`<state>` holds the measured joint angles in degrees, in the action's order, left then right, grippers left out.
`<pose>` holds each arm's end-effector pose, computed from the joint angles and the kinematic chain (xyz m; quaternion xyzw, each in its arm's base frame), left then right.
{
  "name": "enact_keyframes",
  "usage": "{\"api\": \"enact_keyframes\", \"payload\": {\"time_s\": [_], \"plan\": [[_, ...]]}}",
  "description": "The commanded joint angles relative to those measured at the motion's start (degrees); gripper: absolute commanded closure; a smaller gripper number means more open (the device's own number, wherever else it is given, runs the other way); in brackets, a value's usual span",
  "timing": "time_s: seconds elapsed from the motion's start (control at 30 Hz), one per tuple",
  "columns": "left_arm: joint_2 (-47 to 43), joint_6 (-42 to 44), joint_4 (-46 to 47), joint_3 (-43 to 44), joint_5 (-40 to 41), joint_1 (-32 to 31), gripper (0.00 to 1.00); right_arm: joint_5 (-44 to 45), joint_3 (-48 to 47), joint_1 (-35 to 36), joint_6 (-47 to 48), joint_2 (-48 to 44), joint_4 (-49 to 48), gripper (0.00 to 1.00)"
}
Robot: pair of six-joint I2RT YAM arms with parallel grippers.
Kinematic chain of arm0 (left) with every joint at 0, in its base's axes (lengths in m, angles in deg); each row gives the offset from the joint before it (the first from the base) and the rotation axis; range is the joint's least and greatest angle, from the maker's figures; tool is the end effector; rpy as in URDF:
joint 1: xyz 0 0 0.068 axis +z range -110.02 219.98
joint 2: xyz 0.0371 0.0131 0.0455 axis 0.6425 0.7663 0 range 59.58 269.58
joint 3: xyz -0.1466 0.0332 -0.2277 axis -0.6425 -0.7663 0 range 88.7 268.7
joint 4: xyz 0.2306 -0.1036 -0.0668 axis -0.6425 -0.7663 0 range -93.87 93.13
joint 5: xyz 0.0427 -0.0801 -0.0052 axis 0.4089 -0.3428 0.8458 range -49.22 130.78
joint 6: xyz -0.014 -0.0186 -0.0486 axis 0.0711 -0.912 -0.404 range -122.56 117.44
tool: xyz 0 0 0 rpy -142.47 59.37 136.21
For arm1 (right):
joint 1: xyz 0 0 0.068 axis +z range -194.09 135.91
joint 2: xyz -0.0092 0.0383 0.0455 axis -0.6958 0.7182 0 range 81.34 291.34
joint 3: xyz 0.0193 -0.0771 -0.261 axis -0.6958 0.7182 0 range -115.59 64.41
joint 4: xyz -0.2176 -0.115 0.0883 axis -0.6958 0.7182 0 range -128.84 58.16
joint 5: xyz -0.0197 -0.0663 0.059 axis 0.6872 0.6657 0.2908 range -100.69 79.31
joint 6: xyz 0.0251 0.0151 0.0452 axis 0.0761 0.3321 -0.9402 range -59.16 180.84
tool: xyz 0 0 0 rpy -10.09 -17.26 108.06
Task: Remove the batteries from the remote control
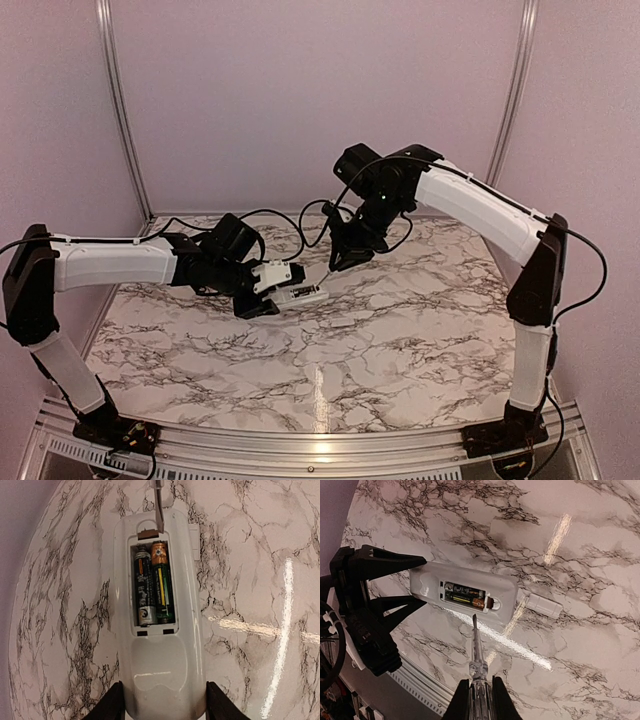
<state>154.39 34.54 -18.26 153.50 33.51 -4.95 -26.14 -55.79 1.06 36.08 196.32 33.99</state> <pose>0.2464 -0.2522 0.2207 0.6339 0.6970 -0.0822 0.3250 0.2834 0.2984 0.3348 -0.1978 0.9521 0.2182 0.0821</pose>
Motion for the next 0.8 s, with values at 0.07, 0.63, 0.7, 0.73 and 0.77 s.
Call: {"api": "enact_keyframes", "payload": {"time_s": [0.07, 0.63, 0.7, 0.73, 0.77], "plan": [[-1.8, 0.6, -1.5, 1.8, 1.2, -0.5, 0.72, 1.3, -1.4, 0.4, 1.3, 1.1, 0.7, 1.0], [-1.2, 0.6, -1.8, 3.1, 1.6, -0.6, 0.73, 0.5, -0.5, 0.5, 2.1, 2.9, -0.6, 1.0], [-1.2, 0.5, -1.8, 3.1, 1.6, -0.6, 0.73, 0.8, -0.6, 0.5, 2.4, 3.2, -0.3, 1.0], [-1.2, 0.6, -1.8, 3.1, 1.6, -0.6, 0.73, 1.1, -0.8, 0.5, 2.5, 3.5, 0.0, 1.0], [-1.2, 0.5, -1.8, 3.1, 1.7, -0.6, 0.73, 1.5, -1.1, 0.5, 2.7, 3.7, 0.4, 1.0]]}}
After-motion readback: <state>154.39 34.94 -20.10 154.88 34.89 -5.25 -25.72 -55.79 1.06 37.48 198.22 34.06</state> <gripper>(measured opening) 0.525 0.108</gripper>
